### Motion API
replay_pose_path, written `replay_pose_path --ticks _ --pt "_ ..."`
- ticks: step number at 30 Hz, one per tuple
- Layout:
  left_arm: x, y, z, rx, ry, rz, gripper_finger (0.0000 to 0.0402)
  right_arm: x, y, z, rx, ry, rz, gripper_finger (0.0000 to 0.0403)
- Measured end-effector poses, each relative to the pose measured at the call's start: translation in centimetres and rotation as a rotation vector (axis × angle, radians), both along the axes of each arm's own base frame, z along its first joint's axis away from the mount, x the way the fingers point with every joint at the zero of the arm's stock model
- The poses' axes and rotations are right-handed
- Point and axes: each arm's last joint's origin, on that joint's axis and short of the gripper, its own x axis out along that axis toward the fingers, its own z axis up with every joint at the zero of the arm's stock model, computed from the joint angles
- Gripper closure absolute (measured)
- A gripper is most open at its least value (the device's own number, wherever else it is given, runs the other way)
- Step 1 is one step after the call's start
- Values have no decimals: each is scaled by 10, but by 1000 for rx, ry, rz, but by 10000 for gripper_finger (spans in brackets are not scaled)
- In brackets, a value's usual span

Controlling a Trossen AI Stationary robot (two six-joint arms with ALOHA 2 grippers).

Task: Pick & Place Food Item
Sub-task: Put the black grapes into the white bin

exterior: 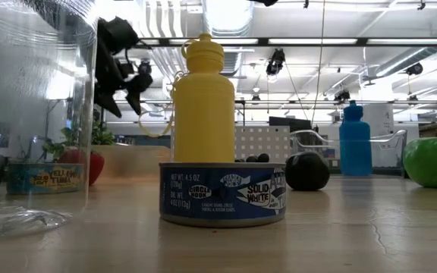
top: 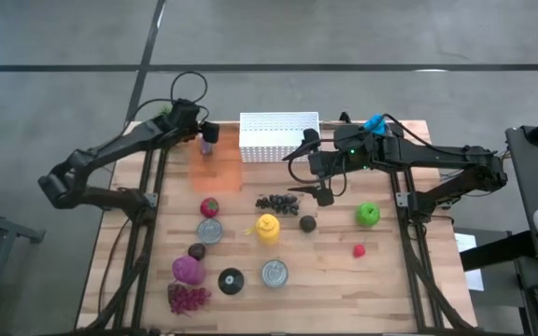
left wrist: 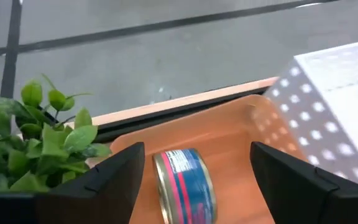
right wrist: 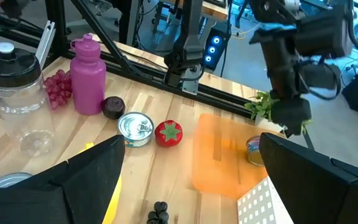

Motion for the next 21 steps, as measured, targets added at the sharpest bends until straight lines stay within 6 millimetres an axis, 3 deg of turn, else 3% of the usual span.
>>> replay_pose_path --ticks 21 --pt "19 -104 31 90 -48 -365 114 0 0 -1 1 6 0 32"
